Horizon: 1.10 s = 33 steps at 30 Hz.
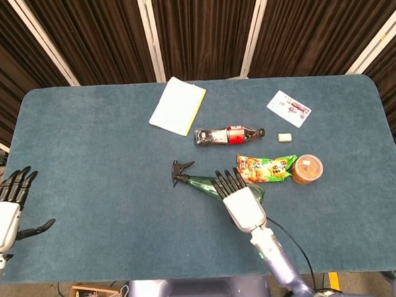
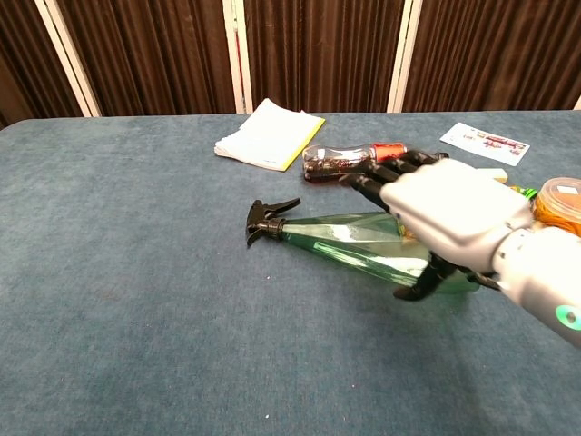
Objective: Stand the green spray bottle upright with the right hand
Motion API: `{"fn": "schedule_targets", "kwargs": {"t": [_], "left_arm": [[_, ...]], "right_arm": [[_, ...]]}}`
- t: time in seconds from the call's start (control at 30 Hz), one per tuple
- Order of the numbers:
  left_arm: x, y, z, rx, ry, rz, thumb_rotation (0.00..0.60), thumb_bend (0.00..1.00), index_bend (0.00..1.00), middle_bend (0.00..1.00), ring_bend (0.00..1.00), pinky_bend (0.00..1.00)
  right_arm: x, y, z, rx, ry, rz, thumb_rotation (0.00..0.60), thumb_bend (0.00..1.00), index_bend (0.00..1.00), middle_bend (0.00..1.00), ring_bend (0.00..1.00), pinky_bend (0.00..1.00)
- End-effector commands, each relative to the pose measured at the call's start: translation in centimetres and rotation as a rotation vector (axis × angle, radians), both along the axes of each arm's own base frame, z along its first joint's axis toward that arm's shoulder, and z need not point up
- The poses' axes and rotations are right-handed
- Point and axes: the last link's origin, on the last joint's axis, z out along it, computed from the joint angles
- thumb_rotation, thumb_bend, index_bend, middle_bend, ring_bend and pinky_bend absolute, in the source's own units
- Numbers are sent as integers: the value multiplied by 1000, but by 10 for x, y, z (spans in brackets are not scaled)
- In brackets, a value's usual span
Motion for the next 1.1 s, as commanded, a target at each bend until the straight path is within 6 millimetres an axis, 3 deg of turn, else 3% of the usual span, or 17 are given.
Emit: {"fn": "schedule_targets", "kwargs": {"t": [0.03, 0.4, 0.73, 1.1], "left_arm": [[0, -4, 3, 8, 1, 11, 600, 60, 0, 0, 0, 128], [-5, -2, 8, 1, -15, 27, 600, 60, 0, 0, 0, 128], [-8, 0, 11, 0, -30, 36, 600, 60, 0, 0, 0, 128], [-13, 3, 14, 7, -37, 50, 600, 60, 0, 0, 0, 128]], "right_arm": [[8, -19, -11, -77, 126, 4, 600, 120, 1, 0, 0, 0], [27, -13, -35, -118, 340, -31, 600, 121, 15, 0, 0, 0], [32, -26, -55, -110, 410, -35, 600, 125, 54, 0, 0, 0], [33, -43, -69, -118, 485, -14, 600, 153, 245, 0, 0, 0]]}}
